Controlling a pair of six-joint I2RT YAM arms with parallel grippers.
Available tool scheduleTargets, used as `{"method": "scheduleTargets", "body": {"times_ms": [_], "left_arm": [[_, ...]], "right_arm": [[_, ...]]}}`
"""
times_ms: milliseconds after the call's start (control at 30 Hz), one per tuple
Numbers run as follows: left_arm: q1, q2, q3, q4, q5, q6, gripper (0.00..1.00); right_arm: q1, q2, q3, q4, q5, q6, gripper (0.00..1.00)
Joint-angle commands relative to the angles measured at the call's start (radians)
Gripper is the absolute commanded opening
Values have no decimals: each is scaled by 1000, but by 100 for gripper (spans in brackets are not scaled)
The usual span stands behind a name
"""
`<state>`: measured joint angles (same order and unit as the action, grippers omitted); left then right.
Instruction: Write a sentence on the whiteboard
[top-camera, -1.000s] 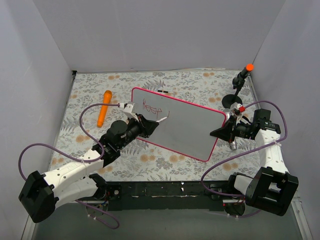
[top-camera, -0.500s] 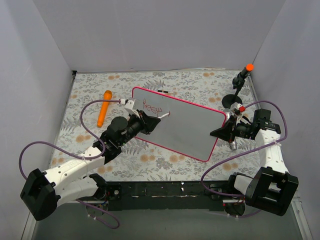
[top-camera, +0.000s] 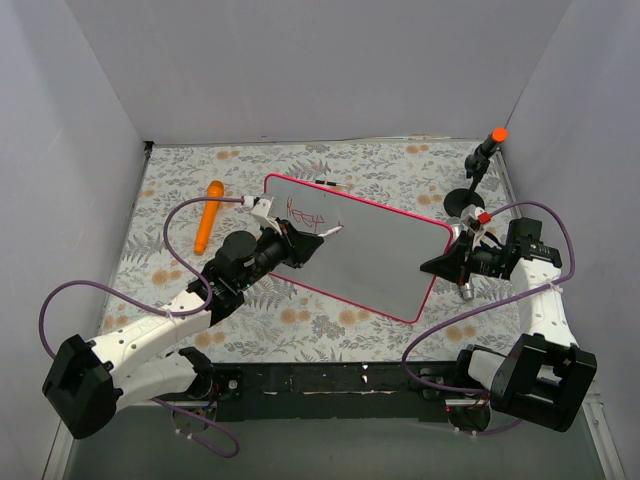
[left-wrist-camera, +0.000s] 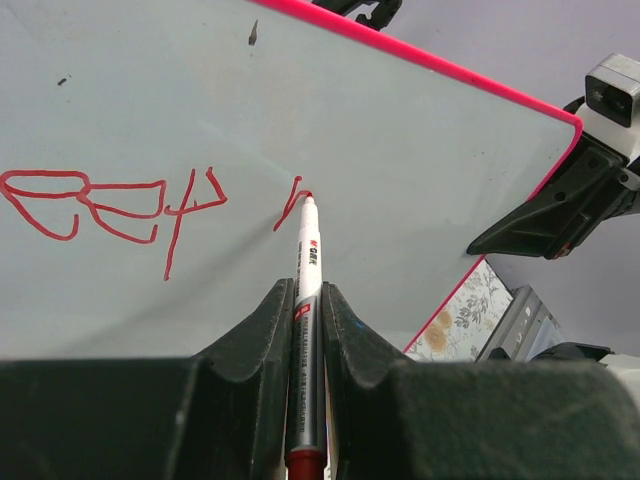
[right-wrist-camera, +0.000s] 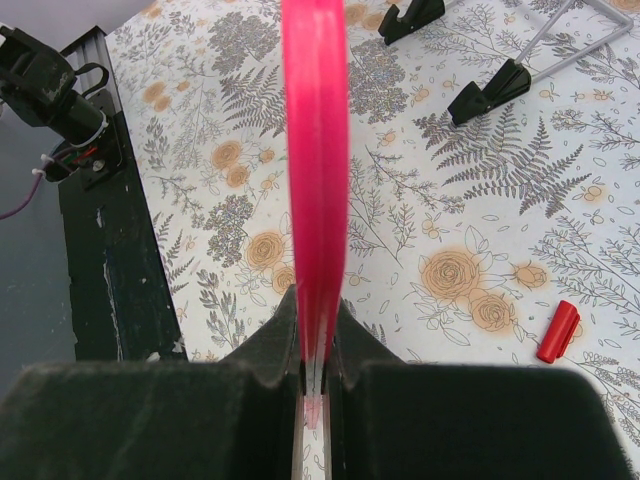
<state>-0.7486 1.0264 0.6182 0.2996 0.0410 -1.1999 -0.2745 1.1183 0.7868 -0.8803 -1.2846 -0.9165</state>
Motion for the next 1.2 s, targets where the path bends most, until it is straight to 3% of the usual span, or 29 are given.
{"method": "scheduleTargets", "body": {"times_ms": [0, 733, 1167], "left_arm": [[6, 6, 40, 6, 14, 17, 0], [6, -3, -3, -62, 17, -13, 0], [8, 11, 60, -36, -21, 10, 0]], "right_arm": [[3, -20, 2, 40, 97, -61, 1], [3, -18, 2, 38, 97, -62, 1], [3, -20, 2, 38, 97, -62, 1]]}}
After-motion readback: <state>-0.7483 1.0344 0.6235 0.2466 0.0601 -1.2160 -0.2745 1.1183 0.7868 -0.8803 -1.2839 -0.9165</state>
